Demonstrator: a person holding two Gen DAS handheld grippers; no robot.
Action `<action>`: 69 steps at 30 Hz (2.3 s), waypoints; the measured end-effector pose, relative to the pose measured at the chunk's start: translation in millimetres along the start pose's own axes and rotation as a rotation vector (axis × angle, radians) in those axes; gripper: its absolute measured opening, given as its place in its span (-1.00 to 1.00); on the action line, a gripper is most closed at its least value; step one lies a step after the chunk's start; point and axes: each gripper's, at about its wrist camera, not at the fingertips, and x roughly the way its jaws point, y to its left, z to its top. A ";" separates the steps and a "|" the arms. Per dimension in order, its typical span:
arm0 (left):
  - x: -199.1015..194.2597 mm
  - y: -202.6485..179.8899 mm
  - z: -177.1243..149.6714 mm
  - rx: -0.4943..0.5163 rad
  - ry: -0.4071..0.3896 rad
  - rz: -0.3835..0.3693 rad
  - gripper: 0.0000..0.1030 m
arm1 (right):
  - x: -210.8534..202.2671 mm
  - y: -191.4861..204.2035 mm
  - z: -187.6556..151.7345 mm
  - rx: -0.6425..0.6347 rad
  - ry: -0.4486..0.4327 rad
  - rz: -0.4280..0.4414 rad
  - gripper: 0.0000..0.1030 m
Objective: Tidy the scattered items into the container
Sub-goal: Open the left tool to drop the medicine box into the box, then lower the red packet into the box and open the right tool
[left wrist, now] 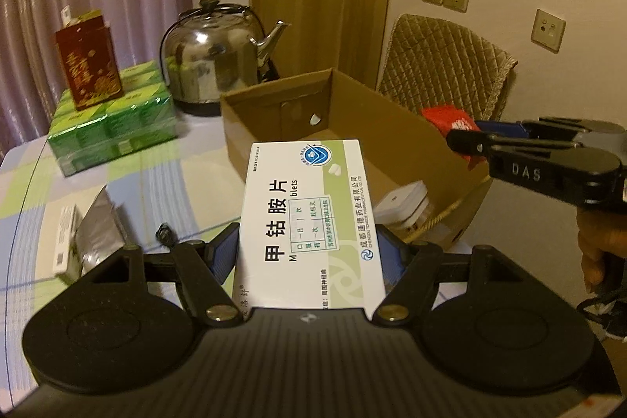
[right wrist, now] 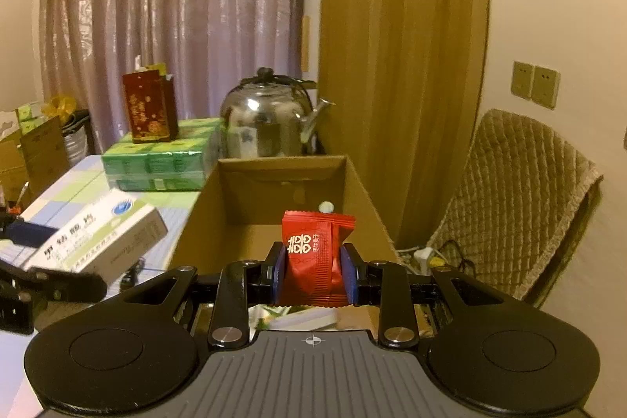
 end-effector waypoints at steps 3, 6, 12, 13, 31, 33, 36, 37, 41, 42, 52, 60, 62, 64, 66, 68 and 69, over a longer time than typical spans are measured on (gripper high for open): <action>10.4 -7.2 10.4 0.014 -0.002 -0.012 0.31 | 5.5 -8.4 -2.8 0.009 0.012 -0.004 -0.47; 23.1 -13.9 19.4 0.022 0.002 -0.027 0.31 | 11.3 -14.7 -6.6 0.019 0.024 -0.002 -0.47; 52.2 -26.6 34.4 0.026 0.017 -0.058 0.31 | 22.9 -24.0 -12.4 0.036 0.038 -0.002 -0.47; 56.8 -28.1 36.3 0.025 0.020 -0.064 0.31 | 25.0 -25.4 -12.8 0.038 0.040 -0.003 -0.47; 116.4 -38.7 37.3 0.070 0.079 -0.087 0.31 | 52.4 -38.4 -25.6 0.062 0.078 0.007 -0.47; 117.3 -39.8 38.1 0.074 0.077 -0.089 0.30 | 53.5 -38.3 -25.9 0.064 0.079 0.007 -0.47; 114.4 -37.0 39.5 0.059 0.062 -0.098 0.32 | 53.8 -37.8 -26.3 0.063 0.079 0.008 -0.47; 112.4 -35.7 40.0 0.053 0.056 -0.101 0.36 | 53.9 -37.6 -26.2 0.064 0.079 0.009 -0.47; 100.0 -28.7 40.7 0.029 0.028 -0.091 0.40 | 53.4 -35.8 -26.0 0.063 0.078 0.012 -0.47; 95.9 -25.5 40.4 0.019 0.021 -0.089 0.41 | 53.1 -35.2 -26.0 0.064 0.078 0.013 -0.47; 68.4 -1.3 24.2 -0.026 0.018 -0.043 0.43 | 55.2 -20.4 -27.4 0.055 0.102 0.057 -0.47; 60.9 10.0 9.3 -0.069 0.032 -0.030 0.46 | 63.5 -9.3 -27.3 0.049 0.128 0.093 -0.47; 59.9 13.1 6.7 -0.081 0.035 -0.028 0.46 | 67.2 -5.8 -26.7 0.045 0.139 0.102 -0.47; 58.3 16.2 4.5 -0.090 0.035 -0.026 0.46 | 71.8 -2.0 -26.4 0.037 0.151 0.109 -0.47; 56.7 19.1 3.2 -0.095 0.035 -0.023 0.46 | 75.2 1.2 -26.7 0.033 0.162 0.116 -0.47; 54.9 22.6 2.4 -0.099 0.033 -0.020 0.47 | 77.6 4.3 -26.8 0.025 0.170 0.121 -0.47; 54.0 24.2 2.0 -0.101 0.032 -0.017 0.48 | 78.8 5.9 -26.9 0.021 0.176 0.127 -0.46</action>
